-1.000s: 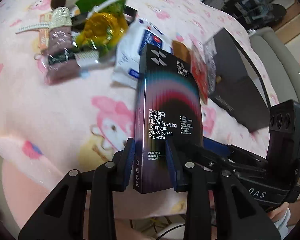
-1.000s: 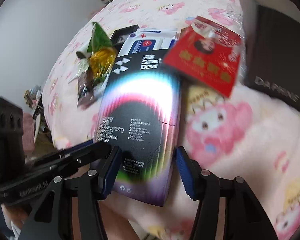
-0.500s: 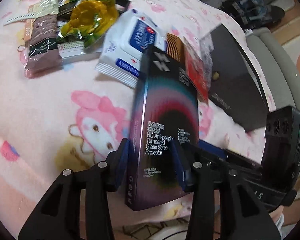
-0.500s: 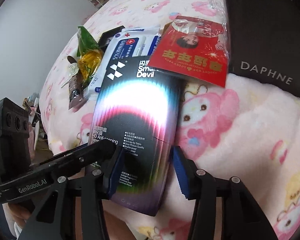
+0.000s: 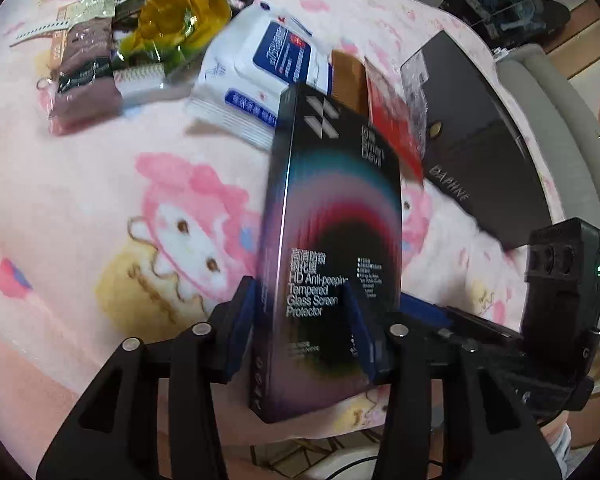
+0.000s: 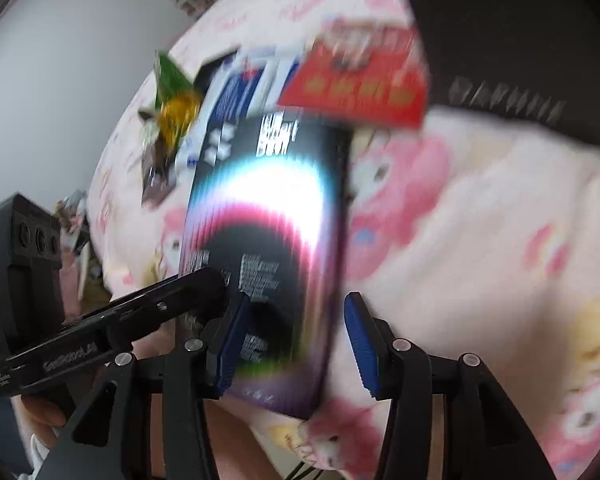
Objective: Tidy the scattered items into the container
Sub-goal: 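Carry the Smart Devil box with the left tool over the black box, then lower the Smart Devil box into the black box and open the left tool, then withdraw the left tool and move it toward the wet-wipes pack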
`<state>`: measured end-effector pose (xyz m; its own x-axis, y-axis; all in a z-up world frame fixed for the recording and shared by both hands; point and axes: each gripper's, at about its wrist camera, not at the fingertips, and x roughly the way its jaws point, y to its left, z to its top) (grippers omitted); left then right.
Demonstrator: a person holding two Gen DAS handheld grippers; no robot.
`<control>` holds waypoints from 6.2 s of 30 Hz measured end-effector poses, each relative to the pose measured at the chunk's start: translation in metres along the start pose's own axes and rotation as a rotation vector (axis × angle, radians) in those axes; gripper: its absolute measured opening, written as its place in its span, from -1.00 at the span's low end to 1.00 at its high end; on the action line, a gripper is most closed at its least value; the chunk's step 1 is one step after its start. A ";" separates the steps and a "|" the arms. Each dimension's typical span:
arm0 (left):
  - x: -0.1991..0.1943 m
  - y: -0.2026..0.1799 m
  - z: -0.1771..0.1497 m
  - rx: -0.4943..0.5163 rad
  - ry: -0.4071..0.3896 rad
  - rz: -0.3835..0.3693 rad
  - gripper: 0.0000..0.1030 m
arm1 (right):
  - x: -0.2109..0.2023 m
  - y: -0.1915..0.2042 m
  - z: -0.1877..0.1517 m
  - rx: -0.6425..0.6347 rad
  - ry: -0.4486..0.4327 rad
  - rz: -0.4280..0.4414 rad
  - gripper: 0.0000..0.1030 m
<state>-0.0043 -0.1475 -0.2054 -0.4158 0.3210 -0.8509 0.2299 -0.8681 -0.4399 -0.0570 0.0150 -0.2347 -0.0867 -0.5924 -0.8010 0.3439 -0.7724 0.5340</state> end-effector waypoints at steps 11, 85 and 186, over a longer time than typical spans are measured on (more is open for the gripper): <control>-0.060 -0.030 0.001 0.102 -0.104 -0.020 -0.16 | -0.042 0.012 0.003 -0.008 -0.118 0.111 -0.11; 0.158 -0.297 0.125 0.278 0.246 0.026 -0.40 | -0.219 -0.196 0.106 0.109 -0.443 -0.224 -0.15; -0.103 -0.014 0.028 0.085 -0.460 0.219 0.16 | -0.115 0.090 0.036 -0.304 -0.328 -0.271 0.61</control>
<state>0.0106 -0.1794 -0.1034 -0.7144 -0.0549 -0.6976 0.2905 -0.9302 -0.2244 -0.0498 0.0055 -0.0845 -0.4819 -0.4586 -0.7466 0.5198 -0.8356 0.1778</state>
